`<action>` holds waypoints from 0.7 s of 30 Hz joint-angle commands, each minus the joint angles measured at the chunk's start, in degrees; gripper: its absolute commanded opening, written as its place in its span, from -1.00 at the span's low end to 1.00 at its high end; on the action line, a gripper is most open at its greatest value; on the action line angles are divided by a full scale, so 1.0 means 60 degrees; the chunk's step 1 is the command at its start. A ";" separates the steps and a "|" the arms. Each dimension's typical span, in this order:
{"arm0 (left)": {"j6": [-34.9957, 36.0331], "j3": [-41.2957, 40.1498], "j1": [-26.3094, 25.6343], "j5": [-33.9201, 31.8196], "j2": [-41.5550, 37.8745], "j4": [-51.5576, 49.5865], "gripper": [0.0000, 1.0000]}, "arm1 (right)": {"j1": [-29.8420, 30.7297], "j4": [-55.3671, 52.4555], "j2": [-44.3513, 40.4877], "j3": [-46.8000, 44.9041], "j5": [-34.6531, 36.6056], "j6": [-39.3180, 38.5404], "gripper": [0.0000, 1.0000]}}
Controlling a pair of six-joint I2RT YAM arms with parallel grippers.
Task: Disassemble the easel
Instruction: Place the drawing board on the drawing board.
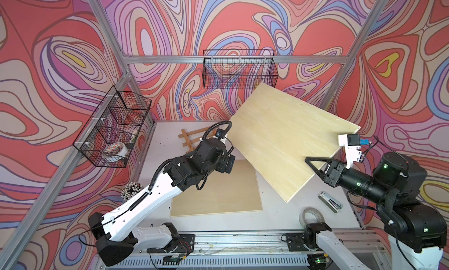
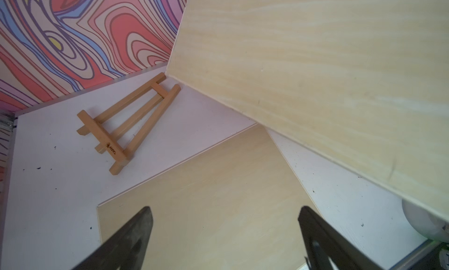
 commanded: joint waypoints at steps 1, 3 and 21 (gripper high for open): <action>0.0126 -0.0093 -0.0004 -0.0938 -0.0157 0.0020 0.93 | 0.0037 0.3391 -0.0302 0.0023 -0.1351 -0.0049 -1.00; 0.0144 -0.0108 0.0008 -0.1095 -0.0229 0.0019 0.96 | 0.0050 0.3530 -0.0278 -0.0206 -0.1570 0.0049 -1.00; -0.0060 0.0050 0.0516 -0.1519 -0.0528 -0.0288 1.00 | 0.0039 0.6116 0.0727 -0.2001 -0.3168 0.1455 -1.00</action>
